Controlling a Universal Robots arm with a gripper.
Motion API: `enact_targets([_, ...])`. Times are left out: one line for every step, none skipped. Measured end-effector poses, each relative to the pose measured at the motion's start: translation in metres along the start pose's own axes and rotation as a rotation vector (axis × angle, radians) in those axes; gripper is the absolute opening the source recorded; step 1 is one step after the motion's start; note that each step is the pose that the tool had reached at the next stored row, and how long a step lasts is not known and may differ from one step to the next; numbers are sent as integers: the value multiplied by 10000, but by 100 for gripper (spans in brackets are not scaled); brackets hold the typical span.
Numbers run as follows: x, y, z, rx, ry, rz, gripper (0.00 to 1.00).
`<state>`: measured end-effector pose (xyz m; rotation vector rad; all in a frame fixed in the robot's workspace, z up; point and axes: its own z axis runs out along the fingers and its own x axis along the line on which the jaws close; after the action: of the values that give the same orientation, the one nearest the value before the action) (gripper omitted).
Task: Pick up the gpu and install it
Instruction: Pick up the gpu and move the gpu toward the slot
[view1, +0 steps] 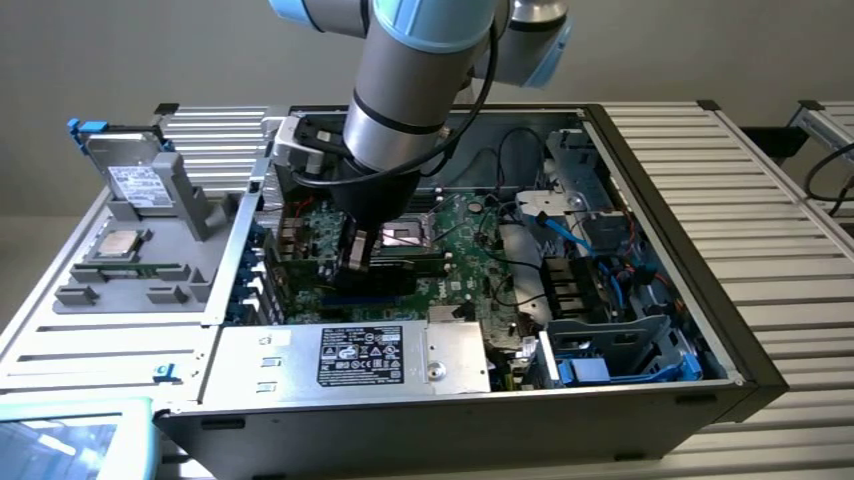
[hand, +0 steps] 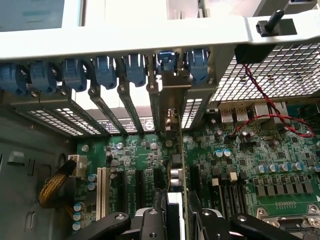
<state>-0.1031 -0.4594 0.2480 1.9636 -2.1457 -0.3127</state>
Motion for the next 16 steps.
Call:
enact_targets([0, 1, -1, -1, 2, 1, 28])
enact_targets([1, 1, -1, -2, 4, 0, 28])
enact_targets([1, 3, 0, -2, 6, 1, 28])
enact_targets([1, 4, 0, -2, 7, 0, 28])
enact_targets([1, 5, 2, -1, 5, 0, 28])
enact_targets([1, 7, 3, -1, 4, 2, 28])
enact_targets([1, 7, 3, -1, 4, 1, 28])
enact_targets([1, 8, 4, -1, 3, 1, 28])
enact_targets([1, 8, 4, -1, 3, 1, 28])
enact_targets([1, 8, 4, -1, 3, 1, 28])
enact_targets([1, 7, 4, -1, 3, 1, 28])
enact_targets([1, 8, 4, -1, 3, 1, 28])
enact_targets([1, 7, 4, -1, 3, 1, 28])
enact_targets([1, 8, 4, -1, 3, 1, 28])
enact_targets([1, 7, 4, -1, 3, -1, 28])
enact_targets([1, 8, 3, 0, 1, -3, 28])
